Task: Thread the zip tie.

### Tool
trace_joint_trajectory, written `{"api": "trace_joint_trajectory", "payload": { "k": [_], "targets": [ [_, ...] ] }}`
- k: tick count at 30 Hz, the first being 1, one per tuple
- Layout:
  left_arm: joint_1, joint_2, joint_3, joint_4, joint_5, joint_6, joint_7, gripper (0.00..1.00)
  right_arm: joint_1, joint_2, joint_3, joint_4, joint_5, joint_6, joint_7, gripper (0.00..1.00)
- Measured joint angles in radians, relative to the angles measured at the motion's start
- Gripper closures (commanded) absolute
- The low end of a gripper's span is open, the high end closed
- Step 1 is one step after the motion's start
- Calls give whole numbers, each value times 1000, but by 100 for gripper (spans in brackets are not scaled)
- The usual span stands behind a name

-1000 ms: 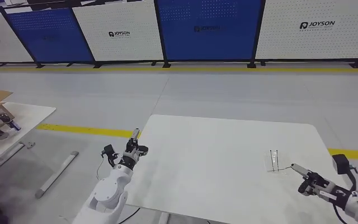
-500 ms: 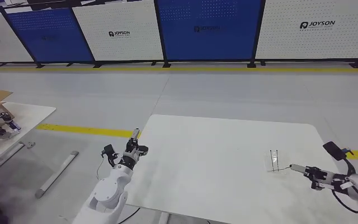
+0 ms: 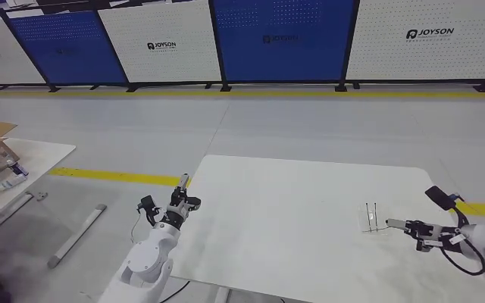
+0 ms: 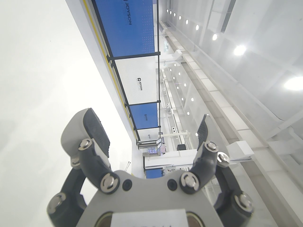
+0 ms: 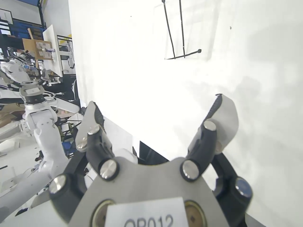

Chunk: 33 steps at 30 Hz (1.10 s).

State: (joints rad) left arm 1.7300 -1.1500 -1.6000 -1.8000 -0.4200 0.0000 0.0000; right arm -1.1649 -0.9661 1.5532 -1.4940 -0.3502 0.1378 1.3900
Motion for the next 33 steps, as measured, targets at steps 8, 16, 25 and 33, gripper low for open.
{"api": "trace_joint_trajectory", "payload": {
  "k": [8, 16, 25, 33],
  "targets": [
    [0, 0, 0, 0, 0, 0, 0, 0, 27, 27, 0, 63, 3, -77, 0, 0],
    [0, 0, 0, 0, 0, 0, 0, 0, 167, 55, -168, 263, 89, -166, 0, 0],
    [0, 0, 0, 0, 0, 0, 0, 0, 262, 63, -291, 378, 157, -220, 0, 0],
    [0, 0, 0, 0, 0, 0, 0, 0, 264, 62, -298, 376, 153, -212, -18, 0]
  ]
}}
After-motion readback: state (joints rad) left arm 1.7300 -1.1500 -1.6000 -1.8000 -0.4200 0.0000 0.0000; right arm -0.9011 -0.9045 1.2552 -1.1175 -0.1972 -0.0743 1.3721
